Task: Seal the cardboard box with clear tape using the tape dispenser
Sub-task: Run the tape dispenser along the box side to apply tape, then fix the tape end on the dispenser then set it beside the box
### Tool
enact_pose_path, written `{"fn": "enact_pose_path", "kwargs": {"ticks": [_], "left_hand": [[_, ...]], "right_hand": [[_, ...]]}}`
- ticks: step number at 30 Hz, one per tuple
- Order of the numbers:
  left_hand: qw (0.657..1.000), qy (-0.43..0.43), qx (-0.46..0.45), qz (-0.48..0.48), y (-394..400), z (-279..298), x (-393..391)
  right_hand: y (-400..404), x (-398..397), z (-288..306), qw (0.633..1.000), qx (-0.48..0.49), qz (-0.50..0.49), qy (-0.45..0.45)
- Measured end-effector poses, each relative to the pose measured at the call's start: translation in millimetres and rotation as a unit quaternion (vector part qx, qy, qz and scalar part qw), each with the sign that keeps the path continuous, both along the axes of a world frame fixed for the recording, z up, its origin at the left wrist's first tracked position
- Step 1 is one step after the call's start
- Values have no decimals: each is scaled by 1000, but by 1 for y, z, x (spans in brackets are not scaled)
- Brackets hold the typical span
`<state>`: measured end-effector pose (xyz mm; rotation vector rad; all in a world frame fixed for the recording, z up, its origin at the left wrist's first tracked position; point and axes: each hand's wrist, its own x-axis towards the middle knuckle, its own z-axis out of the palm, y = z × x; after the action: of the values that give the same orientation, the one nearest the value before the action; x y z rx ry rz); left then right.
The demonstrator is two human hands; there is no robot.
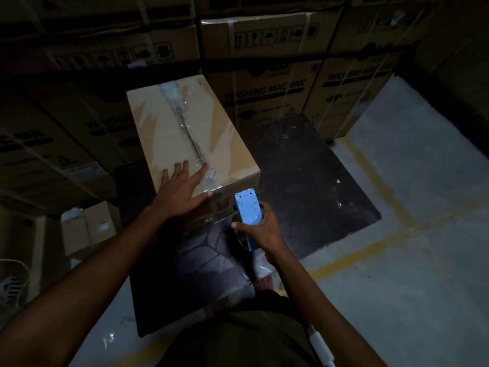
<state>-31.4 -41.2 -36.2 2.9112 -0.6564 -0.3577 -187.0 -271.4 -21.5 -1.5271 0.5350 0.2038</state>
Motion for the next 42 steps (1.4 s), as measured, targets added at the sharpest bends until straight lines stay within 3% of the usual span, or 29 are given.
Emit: {"fn": "enact_pose_path", "kwargs": {"ticks": [3,5,9,12,19,28,33,36,42], "left_hand": [[997,45,-57,26,-1,17,4],[987,54,-148,29,-1,32,3],[943,19,-332,-28,-3,60,-1],[921,25,-385,-48,-7,71,1],[900,18,-435,13,-9,83,12],[897,58,-437,30,-6,94,30],[882,121,-456,27,-4,101,39],[890,124,-438,27,-4,110,45],[881,93,-449,114,-8,110,54]], "right_hand": [[-1,9,7,1000,5,20,-12],[0,18,11,999,22,26,-30],[2,39,22,996,53,41,-56],[4,50,31,987,124,72,-70],[7,74,47,960,244,128,-44],[4,98,37,924,341,171,17],[6,110,34,914,357,189,29],[5,118,33,909,367,195,32],[8,141,39,944,277,176,18]]}}
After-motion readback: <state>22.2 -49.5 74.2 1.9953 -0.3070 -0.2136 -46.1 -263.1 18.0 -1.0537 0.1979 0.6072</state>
